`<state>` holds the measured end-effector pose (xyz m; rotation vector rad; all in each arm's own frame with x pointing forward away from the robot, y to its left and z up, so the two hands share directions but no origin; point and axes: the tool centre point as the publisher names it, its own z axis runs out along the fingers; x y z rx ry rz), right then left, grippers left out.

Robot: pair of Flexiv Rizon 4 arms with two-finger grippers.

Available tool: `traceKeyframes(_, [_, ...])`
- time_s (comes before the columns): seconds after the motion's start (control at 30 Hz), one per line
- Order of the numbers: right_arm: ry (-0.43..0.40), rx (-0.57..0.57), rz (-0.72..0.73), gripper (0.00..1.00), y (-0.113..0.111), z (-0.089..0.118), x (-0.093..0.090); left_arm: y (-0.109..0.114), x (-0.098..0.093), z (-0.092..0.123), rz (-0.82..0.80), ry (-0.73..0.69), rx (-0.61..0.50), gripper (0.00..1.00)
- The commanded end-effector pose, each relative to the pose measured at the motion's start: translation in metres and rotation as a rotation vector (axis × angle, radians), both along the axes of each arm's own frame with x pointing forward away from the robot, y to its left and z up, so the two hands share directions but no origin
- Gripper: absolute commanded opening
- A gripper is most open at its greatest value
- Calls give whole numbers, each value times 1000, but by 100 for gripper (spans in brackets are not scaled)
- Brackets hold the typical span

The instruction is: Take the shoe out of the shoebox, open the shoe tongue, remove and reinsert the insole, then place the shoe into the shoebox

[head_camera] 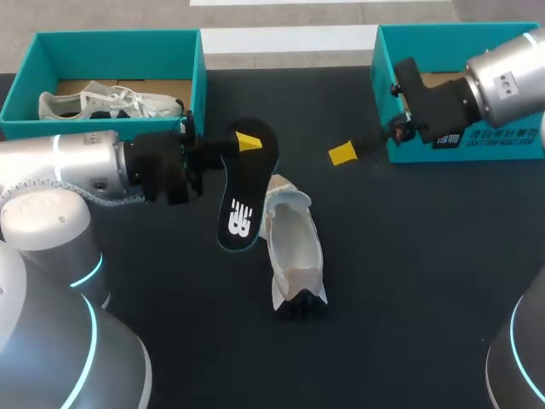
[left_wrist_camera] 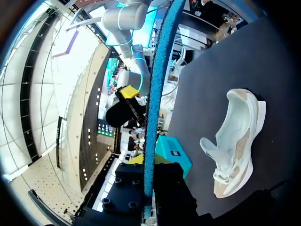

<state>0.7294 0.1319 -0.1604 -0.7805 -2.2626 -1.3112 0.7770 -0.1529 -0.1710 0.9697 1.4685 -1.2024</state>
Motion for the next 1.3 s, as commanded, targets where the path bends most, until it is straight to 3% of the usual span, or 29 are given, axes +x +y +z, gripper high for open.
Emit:
traceKeyframes(0.03, [-109,-104,118,100,2,4,4,-1,0,-1,2,-2,-2,0])
traceKeyframes(0.1, [-109,-104,118,100,2,4,4,-1,0,-1,2,-2,-2,0])
traceKeyframes(0.13, [-158,-114,92,100,-1,-1,5,-1,0,-1,2,-2,-2,0])
traceKeyframes(0.27, [-500,-278,78,100,-17,-12,9,-1,0,-1,2,-2,-2,0])
traceKeyframes(0.33, [-619,-329,72,100,-22,-16,8,-1,0,-1,2,-2,-2,0])
traceKeyframes(0.57, [-794,-434,168,100,-25,-34,13,-1,0,-1,2,-2,-2,0])
traceKeyframes(0.7, [-786,-450,235,100,-24,-46,15,-1,0,-1,2,-2,-2,0])
traceKeyframes(1.3, [-786,-450,235,100,-24,-46,15,-1,0,-1,2,-2,-2,0])
